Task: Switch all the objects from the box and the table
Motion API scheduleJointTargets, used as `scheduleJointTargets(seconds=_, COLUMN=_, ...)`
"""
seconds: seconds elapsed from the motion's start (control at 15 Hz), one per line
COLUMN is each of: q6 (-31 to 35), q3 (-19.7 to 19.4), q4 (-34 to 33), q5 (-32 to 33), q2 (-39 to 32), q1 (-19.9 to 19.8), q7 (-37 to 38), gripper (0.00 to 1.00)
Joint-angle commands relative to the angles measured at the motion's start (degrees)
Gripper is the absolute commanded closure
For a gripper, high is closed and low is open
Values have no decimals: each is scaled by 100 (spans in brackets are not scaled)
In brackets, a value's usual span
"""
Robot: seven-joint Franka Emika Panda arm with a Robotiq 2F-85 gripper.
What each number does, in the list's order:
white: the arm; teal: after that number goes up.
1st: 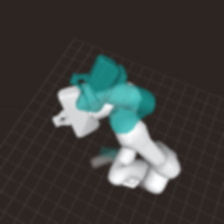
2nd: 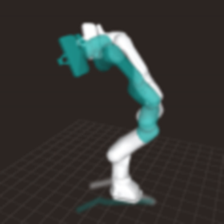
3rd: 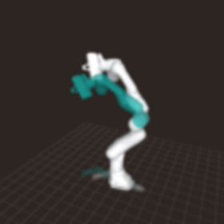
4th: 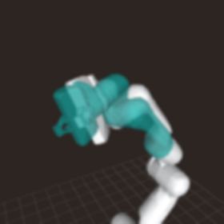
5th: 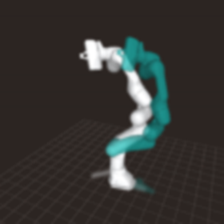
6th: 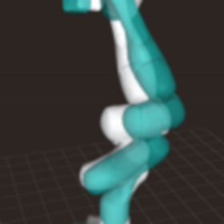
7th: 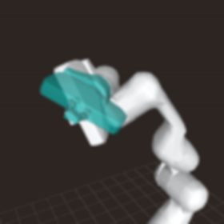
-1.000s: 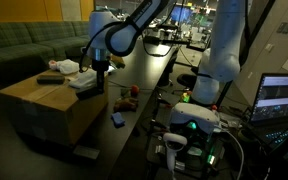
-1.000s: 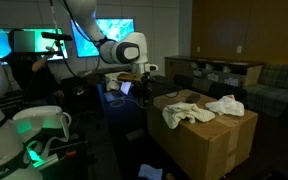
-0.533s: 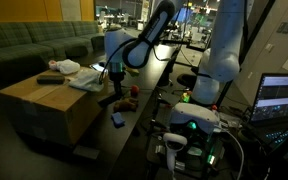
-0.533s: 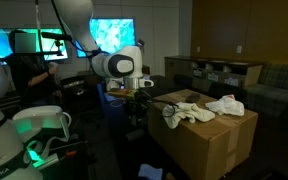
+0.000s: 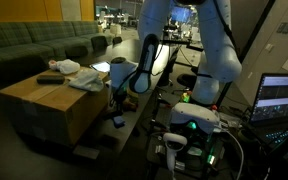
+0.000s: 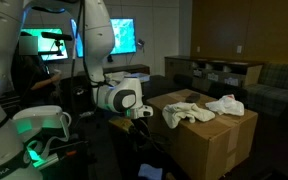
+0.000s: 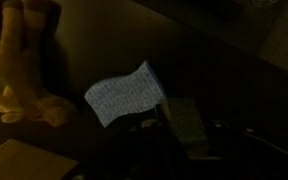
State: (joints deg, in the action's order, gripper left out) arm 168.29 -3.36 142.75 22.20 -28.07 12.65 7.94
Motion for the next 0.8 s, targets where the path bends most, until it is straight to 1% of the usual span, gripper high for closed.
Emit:
scheduleJointTargets(seconds=0.0, q6=316, q3=-156, q4=-454, q5=-376, q2=-827, q1=501, q7=230, gripper=85)
scheduleJointTargets(seconds=0.07, q6=390, q3=-161, q4=-538, q5=-492, q2=-1005, q1=629, q7=274, gripper=85)
scheduleJointTargets(seconds=0.27, q6=451, q3=-37, q4=-861, q5=-979, q2=-1409, q1=836, q7=351, gripper=85)
scheduleJointTargets(seconds=0.47, q6=684, q3=-267, q4=-1153, q5=-1335, q2=-1747, q1=1279, q7=593, gripper=85)
scheduleJointTargets(seconds=0.73, q6=799, q3=-532, q4=-1457, q5=-1732, q2=-2008, q1=1650, q7=812, gripper=85)
